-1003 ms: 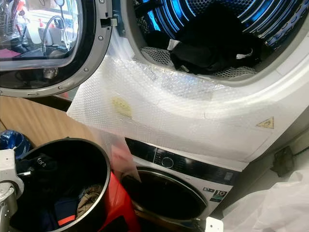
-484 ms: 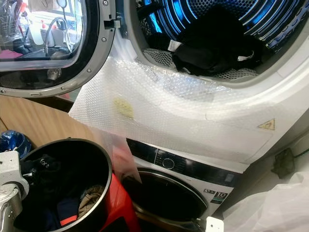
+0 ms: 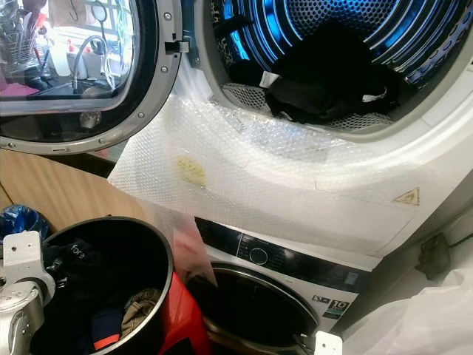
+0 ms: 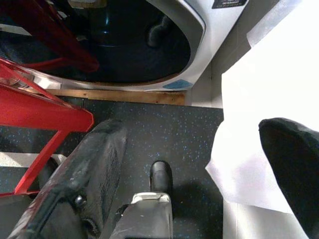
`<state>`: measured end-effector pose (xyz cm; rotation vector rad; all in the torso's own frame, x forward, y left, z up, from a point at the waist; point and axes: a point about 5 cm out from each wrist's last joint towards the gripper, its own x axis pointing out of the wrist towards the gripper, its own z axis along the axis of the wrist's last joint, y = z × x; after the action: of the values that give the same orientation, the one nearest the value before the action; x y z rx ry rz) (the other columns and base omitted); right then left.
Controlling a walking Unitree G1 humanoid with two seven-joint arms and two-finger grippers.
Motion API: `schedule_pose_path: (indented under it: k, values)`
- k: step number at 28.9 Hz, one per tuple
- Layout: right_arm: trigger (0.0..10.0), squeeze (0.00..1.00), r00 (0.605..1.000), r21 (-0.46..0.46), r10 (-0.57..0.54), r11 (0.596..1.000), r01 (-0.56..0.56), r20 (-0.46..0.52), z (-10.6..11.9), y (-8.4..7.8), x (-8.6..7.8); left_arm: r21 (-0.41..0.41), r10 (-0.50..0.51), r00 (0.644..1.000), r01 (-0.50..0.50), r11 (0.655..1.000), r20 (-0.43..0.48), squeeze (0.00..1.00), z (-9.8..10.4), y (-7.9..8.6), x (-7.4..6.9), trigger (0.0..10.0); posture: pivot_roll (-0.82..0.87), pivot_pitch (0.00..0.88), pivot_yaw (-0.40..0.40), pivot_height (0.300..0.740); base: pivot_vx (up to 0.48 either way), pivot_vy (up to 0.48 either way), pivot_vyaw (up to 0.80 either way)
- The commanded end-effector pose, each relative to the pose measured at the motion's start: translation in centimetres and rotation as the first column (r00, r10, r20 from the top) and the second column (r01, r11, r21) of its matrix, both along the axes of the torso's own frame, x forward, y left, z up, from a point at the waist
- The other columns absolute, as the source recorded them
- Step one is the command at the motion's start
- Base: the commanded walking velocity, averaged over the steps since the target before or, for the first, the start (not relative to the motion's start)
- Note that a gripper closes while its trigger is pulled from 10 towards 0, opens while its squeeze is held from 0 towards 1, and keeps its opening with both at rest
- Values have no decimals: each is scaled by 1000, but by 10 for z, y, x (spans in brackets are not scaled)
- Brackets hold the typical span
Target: Clothes washing
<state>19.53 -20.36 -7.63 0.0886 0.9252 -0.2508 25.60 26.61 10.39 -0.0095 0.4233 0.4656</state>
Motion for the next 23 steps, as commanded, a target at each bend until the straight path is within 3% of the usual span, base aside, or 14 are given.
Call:
schedule_pose_path:
  k: [1, 5, 11, 13, 14, 16, 17, 19, 20, 21, 23]
  values:
    - [10000, 0, 1000, -9, -7, 1000, 7, -11, 0, -5, -2, -34, -32, 999, 32, 999, -13, 0, -6, -8, -1, 0, 52, 0, -81, 740, 0, 0, 0]
    - [10000, 0, 1000, -9, -3, 1000, 3, -8, 1, -5, 0, -42, -43, 999, 43, 998, 6, 0, -4, -11, 1, 0, 52, 0, -82, 740, 0, 0, 0]
    - [10000, 0, 998, 36, -40, 999, 38, 42, 7, -5, 11, -70, -84, 975, 100, 992, 205, 0, 29, -18, 8, 0, 68, 33, -96, 740, 0, 0, 0]
    - [10000, 0, 998, 49, -24, 999, 21, 56, 8, -4, 14, -37, -132, 967, 144, 989, 215, 0, 37, -21, 6, 0, 72, 39, -100, 740, 0, 0, 0]
    - [10000, 0, 998, 59, -17, 998, 13, 65, 9, -3, 15, -6, -193, 949, 201, 980, 248, 0, 46, -25, 5, 0, 79, 46, -103, 740, 0, 0, 0]
    - [10000, 0, 998, 63, -15, 998, 11, 67, 9, -3, 16, 6, -218, 940, 224, 974, 263, 0, 50, -27, 4, 0, 79, 46, -103, 740, 0, 0, 0]
    - [10000, 0, 998, 64, -14, 998, 10, 67, 9, -3, 16, 27, -275, 914, 280, 960, 298, 0, 60, -31, 1, 0, 87, 51, -108, 740, 0, 0, 0]
    - [10000, 0, 998, 63, -14, 998, 10, 67, 10, -3, 16, 30, -287, 908, 292, 956, 306, 0, 62, -32, 1, 0, 87, 51, -108, 740, 0, 0, 0]
    - [10000, 0, 998, 64, -13, 998, 8, 66, 9, -3, 16, 29, -313, 891, 322, 946, 330, 0, 67, -36, -1, 0, 96, 57, -112, 740, 0, 0, 0]
    - [10000, 0, 998, 67, -5, 998, 1, 61, 9, -4, 15, 23, -371, 844, 394, 919, 388, 0, 77, -44, -6, 0, 104, 62, -115, 740, 0, 0, 0]
    - [10000, 0, 998, 69, -2, 998, -2, 61, 9, -3, 14, 21, -392, 824, 421, 907, 410, 0, 82, -47, -9, 0, 109, 64, -116, 740, 0, 0, 0]
